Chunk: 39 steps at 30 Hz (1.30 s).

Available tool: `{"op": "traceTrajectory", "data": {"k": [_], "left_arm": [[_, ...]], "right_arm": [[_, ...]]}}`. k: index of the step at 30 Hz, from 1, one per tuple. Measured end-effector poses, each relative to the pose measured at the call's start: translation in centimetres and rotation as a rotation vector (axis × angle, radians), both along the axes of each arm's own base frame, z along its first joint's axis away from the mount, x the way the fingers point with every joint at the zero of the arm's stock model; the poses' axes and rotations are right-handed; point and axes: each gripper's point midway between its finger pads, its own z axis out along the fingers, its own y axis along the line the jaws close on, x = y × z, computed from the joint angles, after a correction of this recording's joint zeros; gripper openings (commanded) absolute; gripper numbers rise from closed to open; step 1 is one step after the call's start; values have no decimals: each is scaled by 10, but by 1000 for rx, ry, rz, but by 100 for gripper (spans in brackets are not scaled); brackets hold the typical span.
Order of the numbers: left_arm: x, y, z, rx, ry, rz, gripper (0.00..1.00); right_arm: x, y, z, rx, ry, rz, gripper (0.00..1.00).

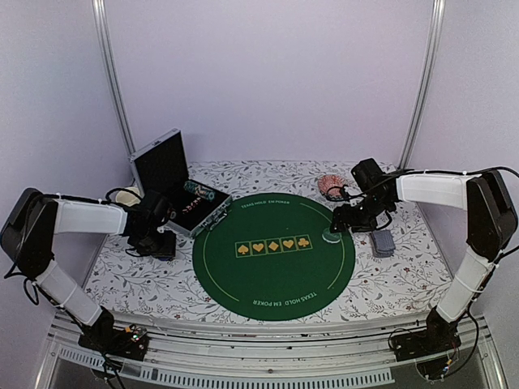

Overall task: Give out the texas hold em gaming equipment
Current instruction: Pick up the small blind button from the center of the board.

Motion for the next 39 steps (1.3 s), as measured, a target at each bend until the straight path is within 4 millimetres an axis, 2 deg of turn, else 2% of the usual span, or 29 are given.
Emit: {"op": "traceTrajectory", "data": {"k": [24, 28, 36, 39], "left_arm": [[-15, 5, 0, -12, 15, 24, 65], [-17, 6, 1, -7, 19, 23, 71], [-20, 7, 0, 11, 28, 11, 73], [-20, 8, 0, 21, 31, 4, 78]], "right_arm": [[-1, 1, 0, 2, -2, 20, 80], [-2, 2, 0, 6, 1, 22, 80], [-3, 2, -1, 8, 6, 25, 80], [-4, 2, -2, 6, 7, 27, 80]]}}
